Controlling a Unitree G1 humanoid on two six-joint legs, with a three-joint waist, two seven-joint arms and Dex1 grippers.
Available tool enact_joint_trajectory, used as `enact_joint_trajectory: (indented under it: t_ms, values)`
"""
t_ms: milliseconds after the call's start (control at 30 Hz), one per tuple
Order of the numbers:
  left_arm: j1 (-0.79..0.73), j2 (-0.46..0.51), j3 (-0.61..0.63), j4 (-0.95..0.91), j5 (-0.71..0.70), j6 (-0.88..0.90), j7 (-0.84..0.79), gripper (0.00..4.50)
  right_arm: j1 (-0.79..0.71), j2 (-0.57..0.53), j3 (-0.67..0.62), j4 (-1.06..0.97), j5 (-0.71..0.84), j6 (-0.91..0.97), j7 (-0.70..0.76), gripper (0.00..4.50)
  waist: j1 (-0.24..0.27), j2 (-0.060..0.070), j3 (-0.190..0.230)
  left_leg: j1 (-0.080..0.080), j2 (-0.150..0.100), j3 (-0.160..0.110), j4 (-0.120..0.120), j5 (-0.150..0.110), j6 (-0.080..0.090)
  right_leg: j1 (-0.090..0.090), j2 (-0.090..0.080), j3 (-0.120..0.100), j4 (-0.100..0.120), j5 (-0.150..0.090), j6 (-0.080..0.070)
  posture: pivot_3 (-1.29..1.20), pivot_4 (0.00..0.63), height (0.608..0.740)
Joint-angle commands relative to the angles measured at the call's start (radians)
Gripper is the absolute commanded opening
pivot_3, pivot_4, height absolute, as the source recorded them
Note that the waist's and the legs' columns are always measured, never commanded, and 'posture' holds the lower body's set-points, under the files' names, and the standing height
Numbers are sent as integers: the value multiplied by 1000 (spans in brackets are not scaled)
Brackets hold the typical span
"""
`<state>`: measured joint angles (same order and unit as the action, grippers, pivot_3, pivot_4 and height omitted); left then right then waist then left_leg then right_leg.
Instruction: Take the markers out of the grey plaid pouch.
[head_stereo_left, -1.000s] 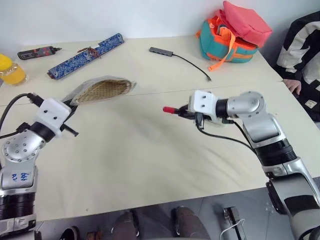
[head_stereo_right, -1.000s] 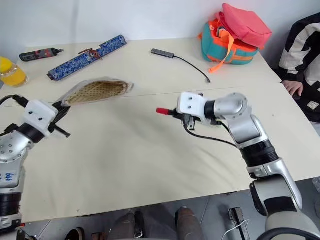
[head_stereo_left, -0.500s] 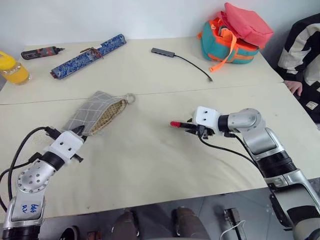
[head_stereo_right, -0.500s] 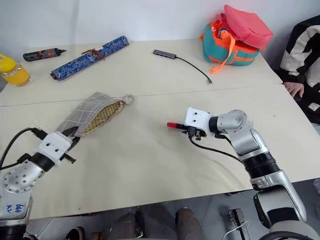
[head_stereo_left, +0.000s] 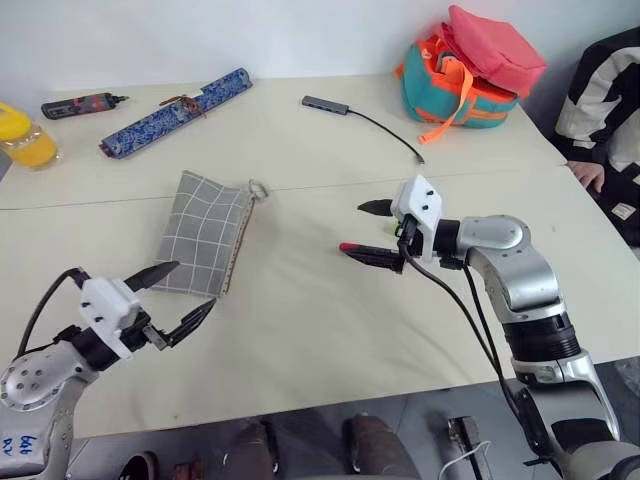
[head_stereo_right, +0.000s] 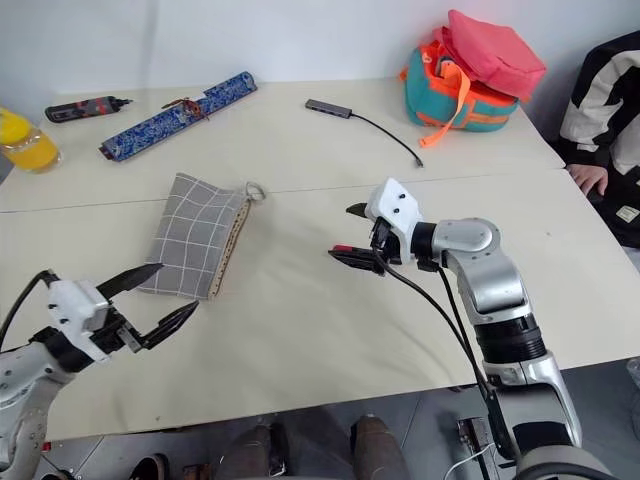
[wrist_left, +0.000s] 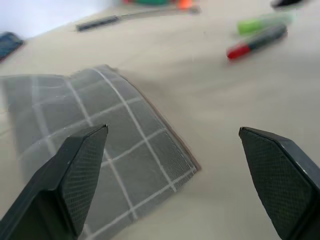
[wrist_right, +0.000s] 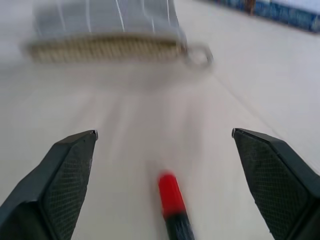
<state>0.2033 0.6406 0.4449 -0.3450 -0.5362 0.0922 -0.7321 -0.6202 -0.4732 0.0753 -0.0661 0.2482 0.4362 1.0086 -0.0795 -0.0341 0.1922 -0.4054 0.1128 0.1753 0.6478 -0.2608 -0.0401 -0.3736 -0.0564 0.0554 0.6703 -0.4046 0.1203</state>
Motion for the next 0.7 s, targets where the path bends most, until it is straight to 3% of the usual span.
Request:
enact_joint_trajectory:
  t_ms: [33,267,700]
  values:
    - [19,-14,70,-67,-99,68,35,4477,113,-21,-29,-155,71,-5,6,4500,2,0,0,0,-1,0,0,0,0,1,0,0,-2,0,0,0,150,740]
    - [83,-78,178,11,-104,95,110,4477,393,-87,-78,-216,94,-109,19,4500,-4,0,0,0,-2,1,0,-2,2,3,-1,0,-9,0,0,0,150,740]
    - [150,-131,222,140,-56,18,98,4477,433,-104,-22,-220,55,-176,-30,4500,-1,-2,-1,2,-2,0,1,-2,3,7,0,1,-10,0,0,0,150,740]
